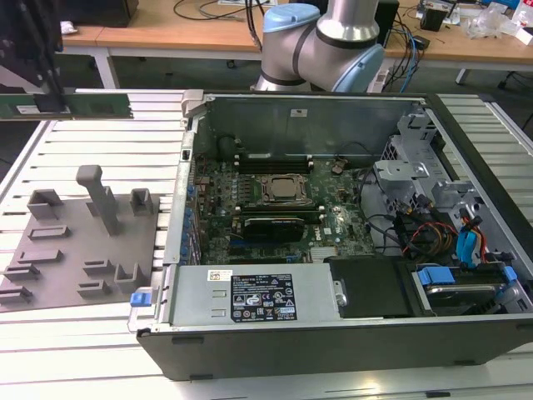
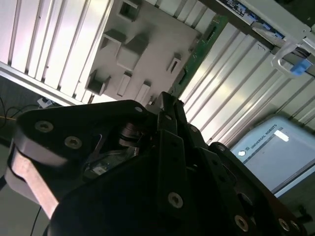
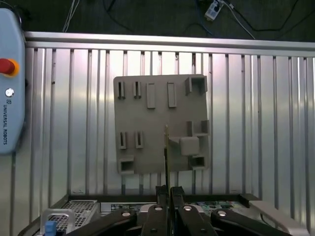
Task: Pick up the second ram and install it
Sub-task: 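Pick up the second ram and move it above second insertion slot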
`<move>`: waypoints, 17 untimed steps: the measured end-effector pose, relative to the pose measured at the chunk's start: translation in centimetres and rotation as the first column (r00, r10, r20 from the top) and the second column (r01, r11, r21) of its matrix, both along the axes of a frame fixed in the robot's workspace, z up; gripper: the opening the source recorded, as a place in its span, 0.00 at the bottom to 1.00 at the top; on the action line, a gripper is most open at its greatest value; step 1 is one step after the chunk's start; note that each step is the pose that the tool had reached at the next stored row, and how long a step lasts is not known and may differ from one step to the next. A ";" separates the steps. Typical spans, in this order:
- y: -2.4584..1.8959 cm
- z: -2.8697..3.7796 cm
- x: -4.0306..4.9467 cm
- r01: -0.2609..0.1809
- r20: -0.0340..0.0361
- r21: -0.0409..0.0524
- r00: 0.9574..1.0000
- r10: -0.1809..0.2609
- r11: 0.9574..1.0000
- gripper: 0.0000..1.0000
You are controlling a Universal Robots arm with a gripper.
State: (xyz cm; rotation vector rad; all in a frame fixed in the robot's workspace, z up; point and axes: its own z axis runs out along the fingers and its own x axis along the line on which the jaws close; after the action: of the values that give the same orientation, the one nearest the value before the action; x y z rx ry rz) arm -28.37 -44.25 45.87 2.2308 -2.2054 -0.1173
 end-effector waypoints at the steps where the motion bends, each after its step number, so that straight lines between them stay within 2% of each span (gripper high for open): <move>1: 0.00 -0.17 0.25 0.000 -0.001 0.000 1.000 0.000 1.000 0.14; 2: 0.01 -0.37 0.54 0.000 -0.001 0.000 1.000 0.000 1.000 0.14; 3: 0.04 -0.86 1.25 0.000 -0.002 0.000 1.000 0.000 1.000 0.14; 5: 0.09 -1.42 2.40 0.000 -0.004 -0.001 1.000 0.000 1.000 0.14; 9: 0.20 -2.03 4.70 0.000 -0.004 -0.001 1.000 0.000 1.000 0.14; 17: 0.26 -2.51 6.65 0.000 -0.005 -0.001 1.000 0.000 1.000 0.14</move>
State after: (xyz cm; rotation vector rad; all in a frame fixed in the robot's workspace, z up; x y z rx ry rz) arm -21.72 -43.99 43.36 2.2277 -2.2026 -0.1210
